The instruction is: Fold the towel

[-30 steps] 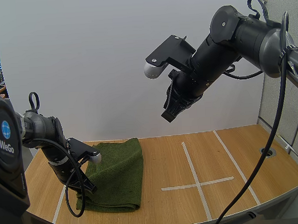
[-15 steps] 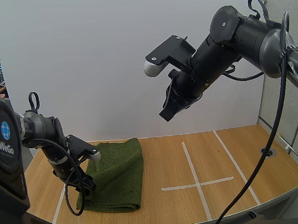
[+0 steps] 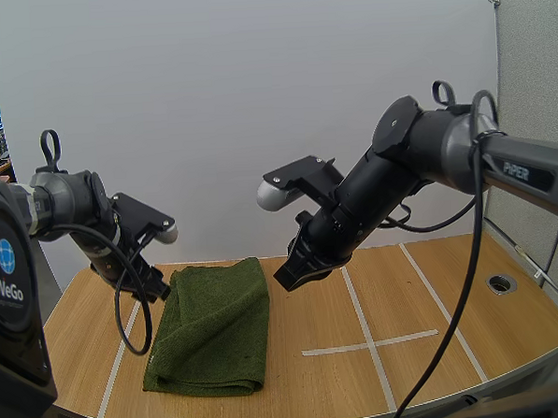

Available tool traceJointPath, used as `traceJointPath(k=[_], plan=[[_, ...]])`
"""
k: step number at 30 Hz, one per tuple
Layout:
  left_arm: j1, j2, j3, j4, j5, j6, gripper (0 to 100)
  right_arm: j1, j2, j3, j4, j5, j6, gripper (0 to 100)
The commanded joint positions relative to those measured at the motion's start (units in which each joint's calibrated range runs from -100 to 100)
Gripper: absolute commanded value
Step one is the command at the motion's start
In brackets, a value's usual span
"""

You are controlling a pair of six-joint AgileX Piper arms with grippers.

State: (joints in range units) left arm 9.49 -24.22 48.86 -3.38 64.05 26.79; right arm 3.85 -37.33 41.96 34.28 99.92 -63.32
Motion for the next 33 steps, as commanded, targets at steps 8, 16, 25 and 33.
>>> traceJointPath(k=[8,16,25,33], plan=[[0.11,7.9,-4.2,-5.6,-2.5,0.2,88,7.5,8.3,7.8,3.6,-12.1,-2.9,0],[0.11,16.5,-7.7,-8.6,-11.0,1.3,86,12.5,14.5,8.0,3.8,-22.6,-1.9,0],[0.11,26.4,-21.7,-13.2,-9.7,2.1,83,13.2,26.3,8.0,4.7,-29.4,-3.1,0],[0.03,32.6,-29.2,-15.6,-10.0,0.8,77,13.2,32.2,8.0,8.0,-30.6,-5.0,0]])
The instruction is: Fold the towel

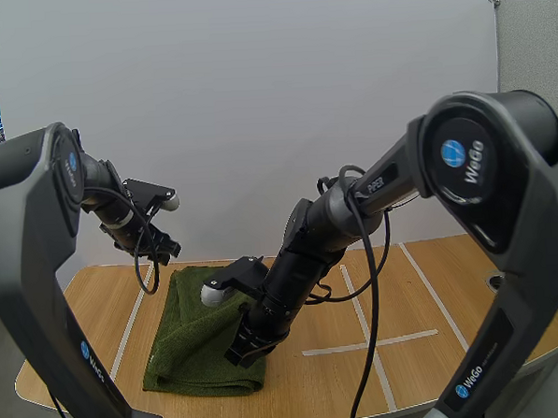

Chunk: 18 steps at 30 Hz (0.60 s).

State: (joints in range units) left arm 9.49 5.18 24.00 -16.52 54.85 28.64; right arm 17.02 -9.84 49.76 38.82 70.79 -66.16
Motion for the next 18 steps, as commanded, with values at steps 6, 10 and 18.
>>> traceJointPath(k=[6,10,18], plan=[[0.03,3.4,-4.3,-2.5,-1.2,-0.2,77,0.1,6.9,0.2,4.4,-2.7,-3.2,0],[0.03,6.4,-4.4,-2.5,-1.0,1.4,76,0.1,8.1,0.2,5.4,-4.1,-3.5,0],[0.03,13.4,-4.4,-3.1,0.1,1.8,76,0.1,8.3,0.2,5.4,-4.9,-3.9,0]])
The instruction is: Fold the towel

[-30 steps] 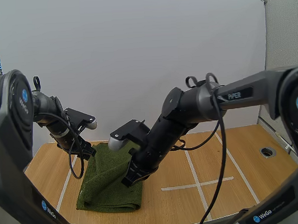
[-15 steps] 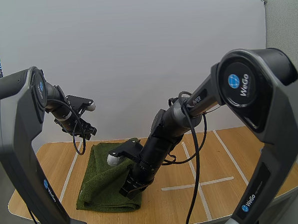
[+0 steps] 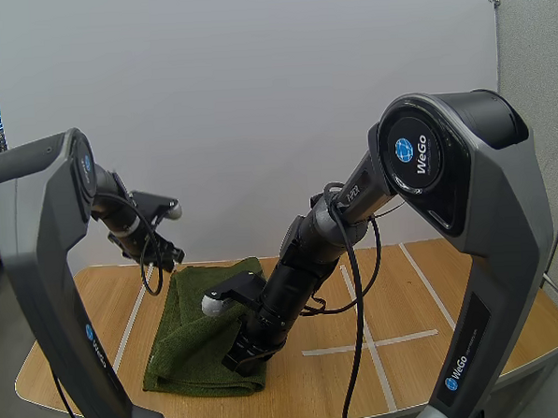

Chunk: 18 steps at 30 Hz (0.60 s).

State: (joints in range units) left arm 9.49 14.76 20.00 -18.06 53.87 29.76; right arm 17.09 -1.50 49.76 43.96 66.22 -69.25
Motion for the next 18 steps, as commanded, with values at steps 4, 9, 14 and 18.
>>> traceJointPath(k=[4,9,14,18], plan=[[0.03,5.0,-1.3,-5.1,1.1,2.5,76,0.0,-0.1,0.2,0.3,-0.1,-0.8,0],[0.03,6.5,-4.7,-11.5,7.6,4.7,76,0.0,-0.1,0.2,0.1,0.9,-0.8,0],[0.03,8.7,-7.5,-12.6,9.8,4.3,76,0.0,-0.1,0.2,-0.1,1.6,-0.8,0],[0.03,9.6,-7.7,-12.6,9.4,4.3,76,0.0,-0.1,0.2,-0.1,2.4,-0.8,0]])
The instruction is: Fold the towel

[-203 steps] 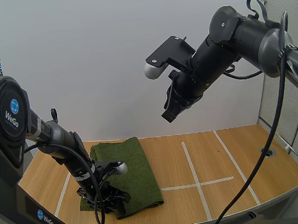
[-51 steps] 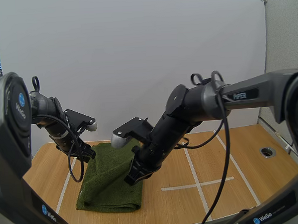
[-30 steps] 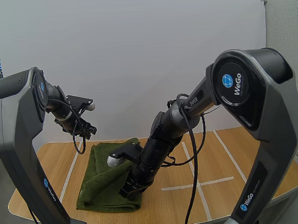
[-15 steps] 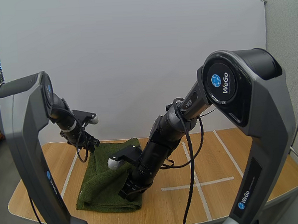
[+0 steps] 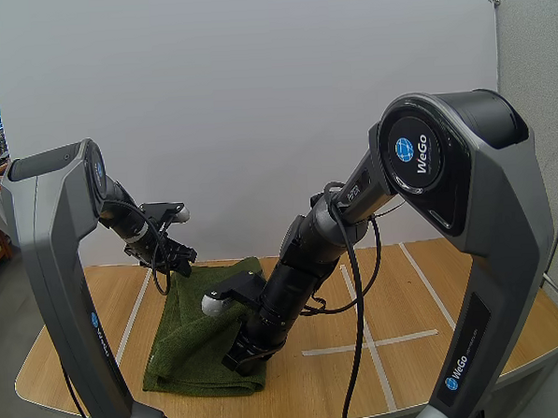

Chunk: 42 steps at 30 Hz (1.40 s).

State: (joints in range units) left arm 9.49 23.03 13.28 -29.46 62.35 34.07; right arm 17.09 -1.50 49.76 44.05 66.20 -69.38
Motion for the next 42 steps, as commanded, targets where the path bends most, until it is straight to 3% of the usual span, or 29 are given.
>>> traceJointPath(k=[1,30,36,42], plan=[[0.03,1.6,-1.3,-1.2,0.7,0.0,76,0.0,-0.1,0.2,-0.2,2.4,-0.7,0],[0.03,7.3,-6.4,-6.5,5.0,1.9,75,0.0,-0.1,0.2,-0.2,2.4,-0.7,0],[0.03,7.3,-6.4,-6.5,6.1,1.9,49,0.0,-0.1,0.2,-0.2,2.4,-1.0,0],[0.03,7.3,-6.4,-5.7,6.4,1.8,29,0.0,-0.1,0.2,-0.2,2.4,-1.0,0]])
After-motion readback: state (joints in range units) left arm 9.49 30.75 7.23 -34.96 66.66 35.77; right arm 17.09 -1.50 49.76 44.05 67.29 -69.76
